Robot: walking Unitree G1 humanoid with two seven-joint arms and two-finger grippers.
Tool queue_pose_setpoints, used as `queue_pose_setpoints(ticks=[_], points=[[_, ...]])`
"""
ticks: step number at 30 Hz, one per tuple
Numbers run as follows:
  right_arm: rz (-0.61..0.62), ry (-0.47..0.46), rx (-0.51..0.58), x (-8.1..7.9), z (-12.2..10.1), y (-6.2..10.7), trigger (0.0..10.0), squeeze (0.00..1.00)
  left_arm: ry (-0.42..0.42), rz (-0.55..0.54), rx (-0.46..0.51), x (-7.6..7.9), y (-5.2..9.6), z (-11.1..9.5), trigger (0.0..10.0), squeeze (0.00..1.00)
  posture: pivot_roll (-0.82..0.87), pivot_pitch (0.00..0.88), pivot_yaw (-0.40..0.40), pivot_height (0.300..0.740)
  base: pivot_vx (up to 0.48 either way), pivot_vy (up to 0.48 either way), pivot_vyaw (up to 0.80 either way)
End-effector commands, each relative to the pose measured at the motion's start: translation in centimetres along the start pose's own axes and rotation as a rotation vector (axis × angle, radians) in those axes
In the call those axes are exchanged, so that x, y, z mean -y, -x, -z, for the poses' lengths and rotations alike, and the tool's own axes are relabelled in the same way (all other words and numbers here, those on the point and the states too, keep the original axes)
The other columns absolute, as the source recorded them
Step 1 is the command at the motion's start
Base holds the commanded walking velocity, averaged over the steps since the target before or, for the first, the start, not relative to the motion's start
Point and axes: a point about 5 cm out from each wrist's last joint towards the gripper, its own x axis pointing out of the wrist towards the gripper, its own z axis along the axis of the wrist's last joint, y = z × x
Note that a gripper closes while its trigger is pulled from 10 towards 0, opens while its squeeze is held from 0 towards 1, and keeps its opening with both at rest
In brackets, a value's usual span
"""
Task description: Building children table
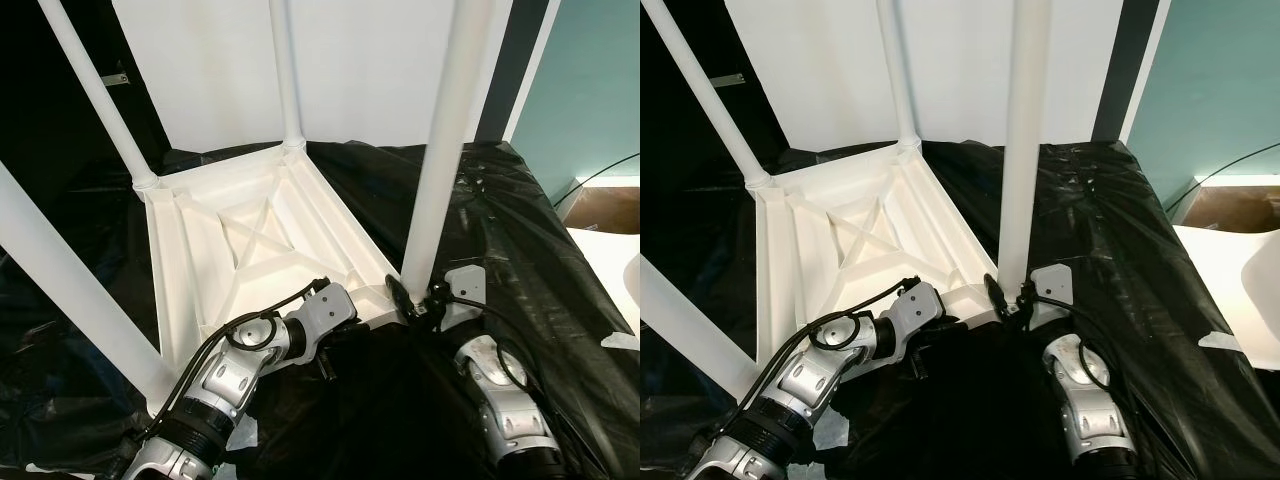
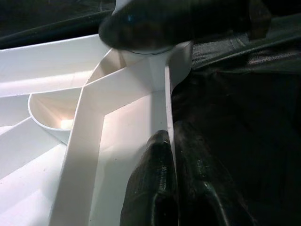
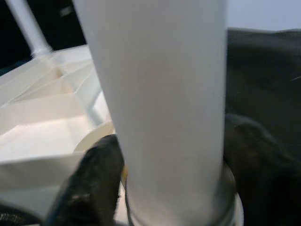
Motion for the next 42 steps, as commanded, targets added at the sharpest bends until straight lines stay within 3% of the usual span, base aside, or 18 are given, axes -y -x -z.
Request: queue_pose_setpoints(ticks=[1, 2, 3, 6, 8, 13, 14, 16, 24, 27, 28, 29, 30, 31, 32, 33, 37, 42], points=[[-0.098, -0.002, -0.026, -0.1, 0.1, -0.6, 10.0, 0.58, 0.118, 0.060, -0.202, 2.0, 0.0, 4.9, 10.0, 0.00, -0.01, 0.000, 0.036, 0.740, 0.000, 0.000, 0.00], [-0.149, 0.014, -0.038, 0.3, 0.1, -0.8, 10.0, 0.58, 0.118, 0.060, -0.203, 2.0, 0.1, 5.0, 10.0, 0.00, -0.01, 0.000, 0.036, 0.740, 0.000, 0.000, 0.00], [-0.223, 0.036, -0.064, 1.1, 0.0, -1.1, 10.0, 0.00, 0.118, 0.058, -0.204, 1.9, 0.1, 5.0, 10.0, 0.00, -0.01, 0.000, 0.036, 0.740, 0.000, 0.000, 0.00], [-0.270, 0.049, -0.082, 1.6, -0.1, -1.2, 10.0, 0.00, 0.117, 0.056, -0.204, 1.9, 0.1, 5.0, 10.0, 0.00, -0.01, 0.000, 0.035, 0.740, 0.000, 0.000, 0.00], [-0.367, 0.107, -0.131, 3.2, -0.5, -1.6, 10.0, 0.00, 0.117, 0.052, -0.202, 1.7, 0.1, 4.9, 10.0, 0.00, 0.00, 0.000, 0.030, 0.740, 0.000, 0.000, 0.00], [-0.462, 0.156, -0.188, 4.6, -1.1, -1.9, 10.0, 0.00, 0.118, 0.047, -0.198, 1.7, 0.2, 4.8, 10.0, 0.00, 0.00, 0.000, 0.027, 0.740, 0.000, 0.000, 0.00], [-0.524, 0.163, -0.208, 5.0, -1.3, -1.7, 0.0, 0.00, 0.121, 0.045, -0.198, 1.7, 0.2, 4.8, 10.0, 0.00, 0.00, 0.000, 0.025, 0.740, 0.000, 0.000, 0.00], [-0.609, 0.180, -0.242, 5.4, -1.5, -1.3, 0.0, 0.00, 0.126, 0.041, -0.198, 1.8, 0.4, 4.9, 10.0, 0.00, 0.01, 0.000, 0.023, 0.740, 0.000, 0.000, 0.00], [-0.625, 0.174, -0.255, 5.9, -1.5, -1.0, 0.0, 0.00, 0.132, 0.037, -0.198, 1.9, 0.4, 5.0, 10.0, 0.00, 0.02, 0.000, 0.018, 0.740, 0.000, 0.000, 0.00], [-0.542, 0.129, -0.213, 4.6, -0.4, -0.5, 0.0, 0.00, 0.135, 0.035, -0.197, 2.0, 0.3, 5.0, 10.0, 0.00, 0.02, 0.000, 0.009, 0.740, 0.000, 0.000, 0.00], [-0.387, 0.106, -0.146, 3.4, 0.5, -0.3, 0.0, 0.00, 0.137, 0.034, -0.196, 2.1, 0.4, 5.0, 10.0, 0.00, 0.02, 0.000, 0.008, 0.740, 0.000, 0.000, 0.00], [-0.309, 0.099, -0.116, 3.0, 0.8, -0.2, 0.0, 0.00, 0.138, 0.033, -0.196, 2.1, 0.4, 5.0, 10.0, 0.00, 0.02, 0.000, 0.008, 0.740, 0.000, 0.000, 0.00], [-0.309, 0.099, -0.116, 3.0, 0.8, -0.2, 0.0, 0.00, 0.138, 0.033, -0.196, 2.1, 0.4, 5.0, 10.0, 0.00, 0.02, 0.000, 0.008, 0.740, 0.000, 0.000, 0.00], [-0.080, 0.054, -0.014, 2.1, 1.2, 0.9, 0.0, 0.00, 0.140, 0.031, -0.197, 2.1, 0.4, 5.0, 10.0, 0.00, 0.03, 0.000, 0.010, 0.740, 0.000, 0.000, 0.00], [-0.080, 0.054, -0.014, 2.1, 1.2, 0.9, 0.0, 0.00, 0.140, 0.031, -0.197, 2.1, 0.4, 5.0, 10.0, 0.00, 0.03, 0.000, 0.010, 0.740, 0.000, 0.000, 0.00], [0.003, 0.045, 0.016, 1.3, 1.3, 1.6, 0.0, 0.00, 0.141, 0.031, -0.197, 2.2, 0.5, 5.1, 10.0, 0.00, 0.03, 0.000, 0.017, 0.740, 0.000, 0.000, 0.00], [0.097, 0.040, 0.022, 0.2, 1.4, 2.2, 0.0, 0.00, 0.139, 0.039, -0.205, 2.3, 0.6, 5.2, 10.0, 0.00, 0.02, 0.000, 0.024, 0.740, 0.000, 0.000, 0.00], [0.119, 0.038, 0.027, 0.8, 0.9, 1.2, 0.0, 0.00, 0.125, 0.057, -0.210, 2.2, 0.5, 5.1, 10.0, 0.00, 0.01, 0.000, 0.034, 0.740, 0.000, 0.000, 0.00]])
